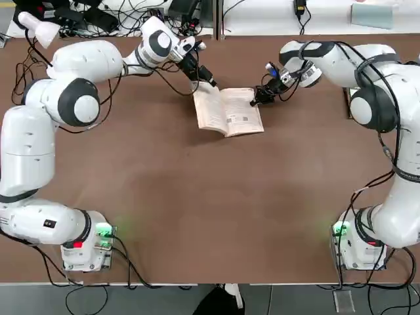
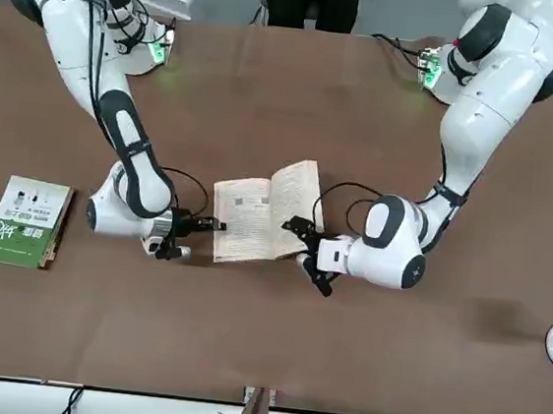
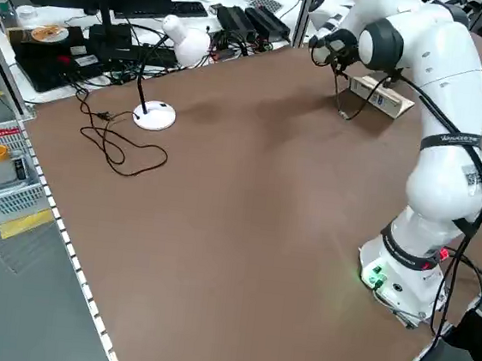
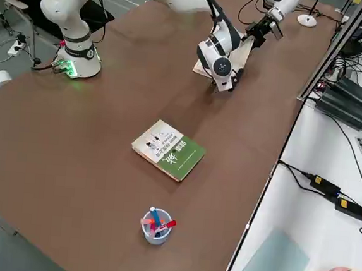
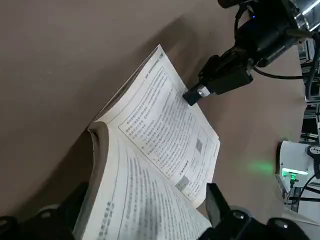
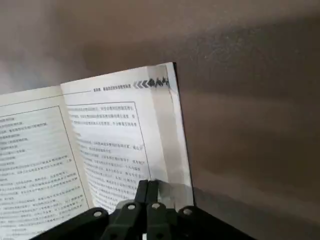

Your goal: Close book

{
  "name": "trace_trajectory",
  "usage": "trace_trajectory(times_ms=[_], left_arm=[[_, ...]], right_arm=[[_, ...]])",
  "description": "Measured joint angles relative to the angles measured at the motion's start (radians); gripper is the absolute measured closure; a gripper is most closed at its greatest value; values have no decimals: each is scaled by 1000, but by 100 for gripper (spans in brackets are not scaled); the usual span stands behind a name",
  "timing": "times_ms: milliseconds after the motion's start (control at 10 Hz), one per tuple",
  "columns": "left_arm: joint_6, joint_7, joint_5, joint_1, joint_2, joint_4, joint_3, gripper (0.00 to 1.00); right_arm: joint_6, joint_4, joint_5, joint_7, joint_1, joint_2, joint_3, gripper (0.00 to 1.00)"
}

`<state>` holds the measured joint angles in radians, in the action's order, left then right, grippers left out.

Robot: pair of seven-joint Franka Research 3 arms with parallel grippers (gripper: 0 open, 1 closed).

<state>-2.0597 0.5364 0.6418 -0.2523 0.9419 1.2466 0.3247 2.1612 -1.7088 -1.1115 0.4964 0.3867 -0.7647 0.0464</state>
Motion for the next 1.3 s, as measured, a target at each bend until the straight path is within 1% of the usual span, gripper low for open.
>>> trace_trajectory(times_ms=[500, 1300], left_arm=[[22, -49, 0, 4, -7, -3, 1, 0], [34, -151, 0, 4, -23, -3, 24, 0]], right_arm=[[0, 0, 0, 0, 0, 0, 1, 99], [0, 0, 0, 0, 0, 0, 3, 99]])
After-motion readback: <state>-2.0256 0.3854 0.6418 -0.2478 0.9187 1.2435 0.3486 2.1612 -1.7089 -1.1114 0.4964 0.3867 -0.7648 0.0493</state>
